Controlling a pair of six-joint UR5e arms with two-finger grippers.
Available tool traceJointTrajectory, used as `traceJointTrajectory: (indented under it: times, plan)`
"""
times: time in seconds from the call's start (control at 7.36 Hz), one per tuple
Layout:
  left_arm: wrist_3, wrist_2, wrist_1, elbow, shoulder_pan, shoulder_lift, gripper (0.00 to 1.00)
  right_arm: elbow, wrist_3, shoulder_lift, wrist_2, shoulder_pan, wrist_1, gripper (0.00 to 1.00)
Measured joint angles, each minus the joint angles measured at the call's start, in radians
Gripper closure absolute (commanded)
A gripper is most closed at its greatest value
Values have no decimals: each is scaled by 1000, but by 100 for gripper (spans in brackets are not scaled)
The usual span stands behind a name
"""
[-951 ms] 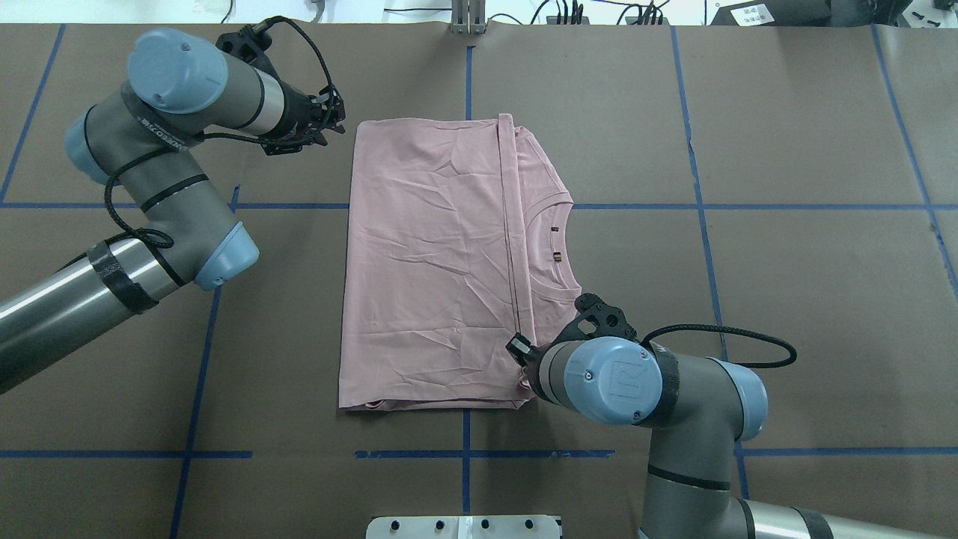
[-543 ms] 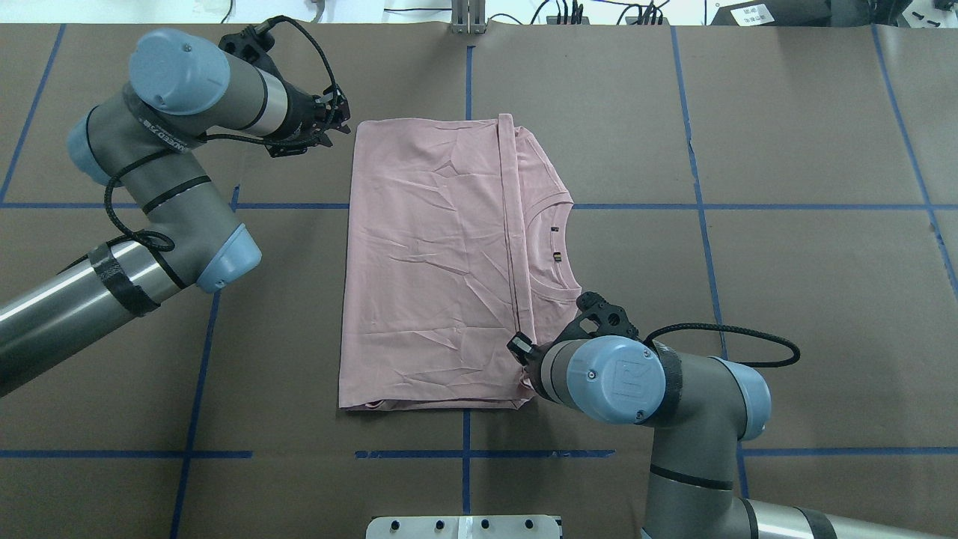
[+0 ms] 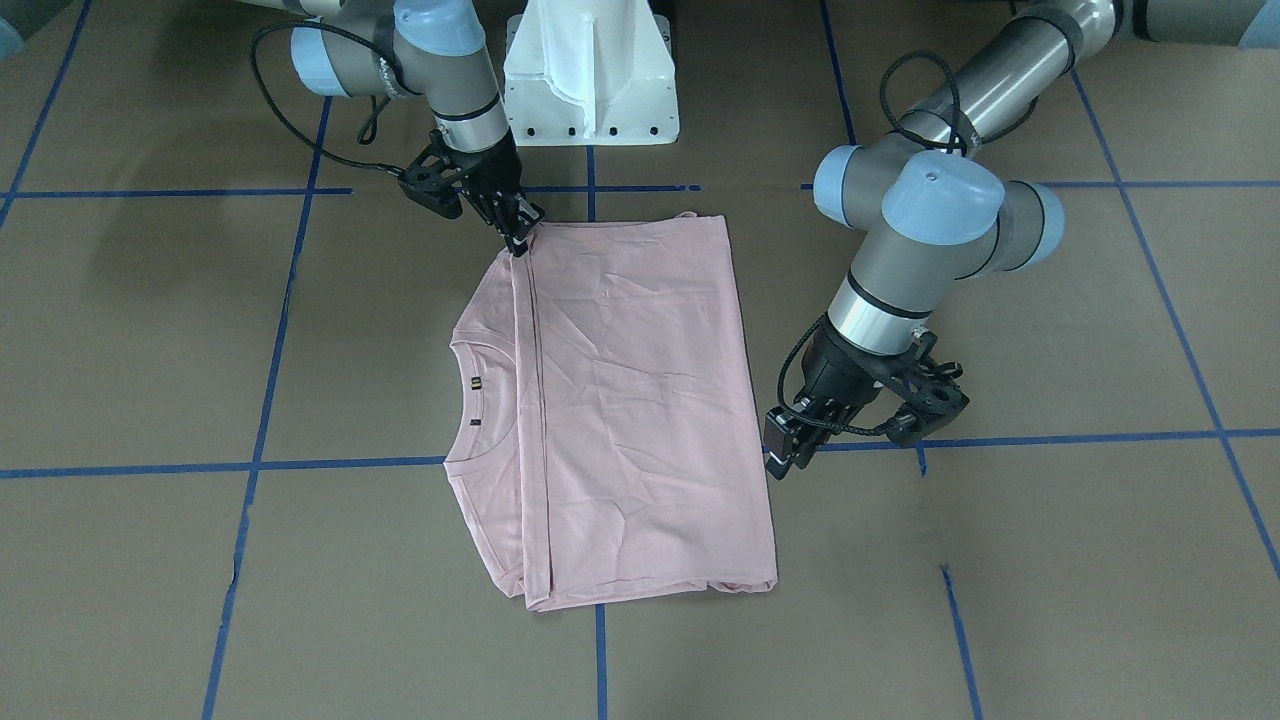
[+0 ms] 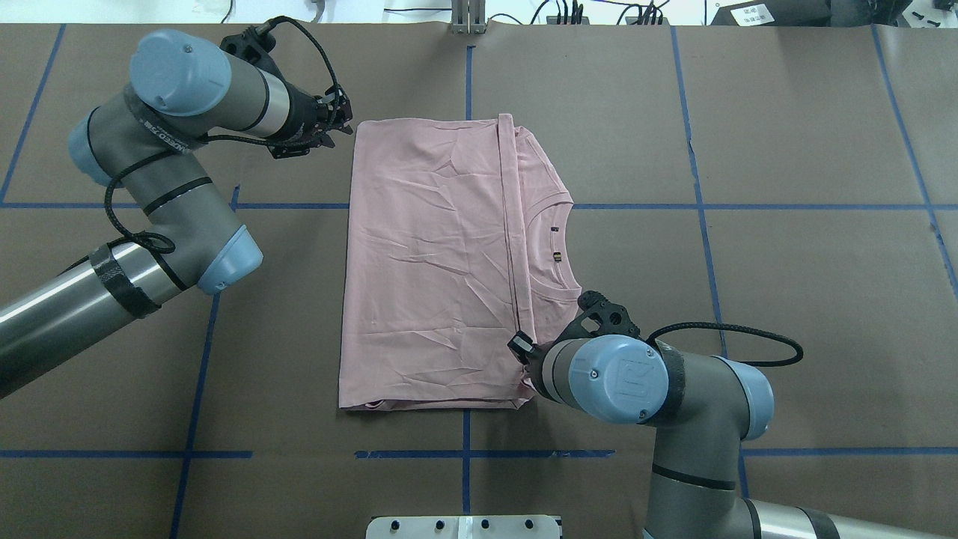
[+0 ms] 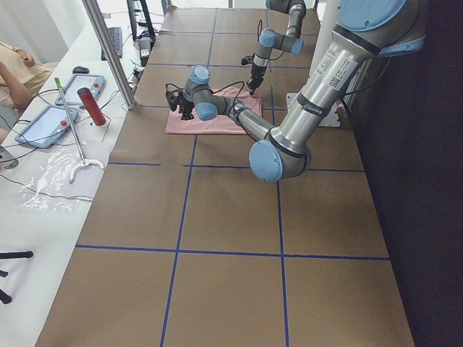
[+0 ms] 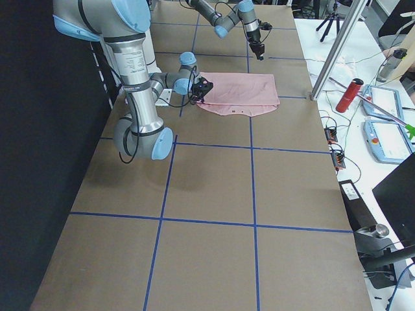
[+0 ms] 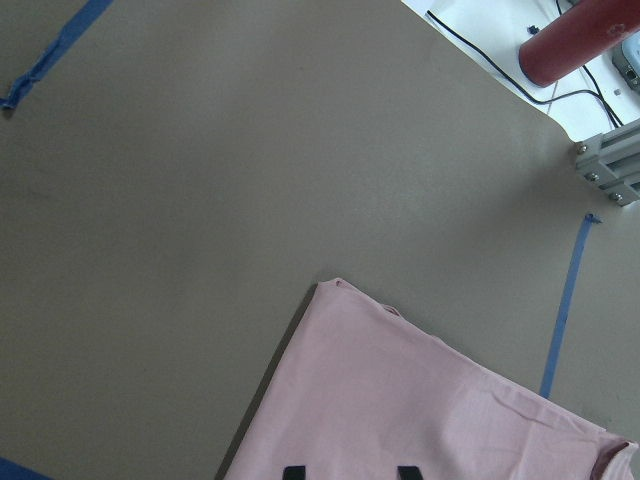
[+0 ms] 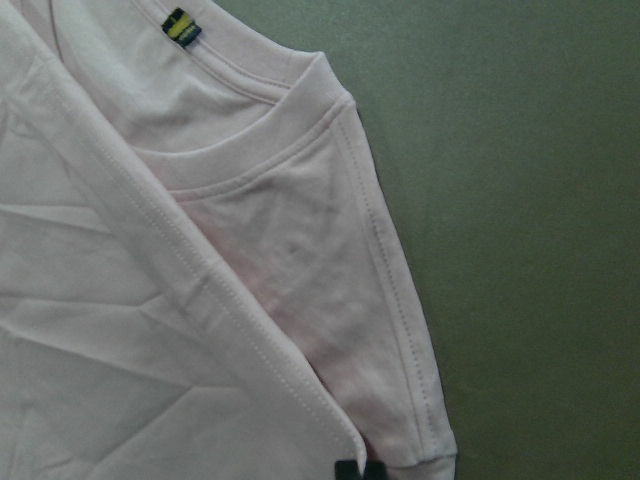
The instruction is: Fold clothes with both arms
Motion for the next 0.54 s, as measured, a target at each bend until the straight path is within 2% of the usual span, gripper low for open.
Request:
traceJointTrajectory:
  times: [0.54]
  plan:
    - [-9, 0, 0, 0, 0, 0, 58, -7, -1, -1, -1, -2, -6, 32]
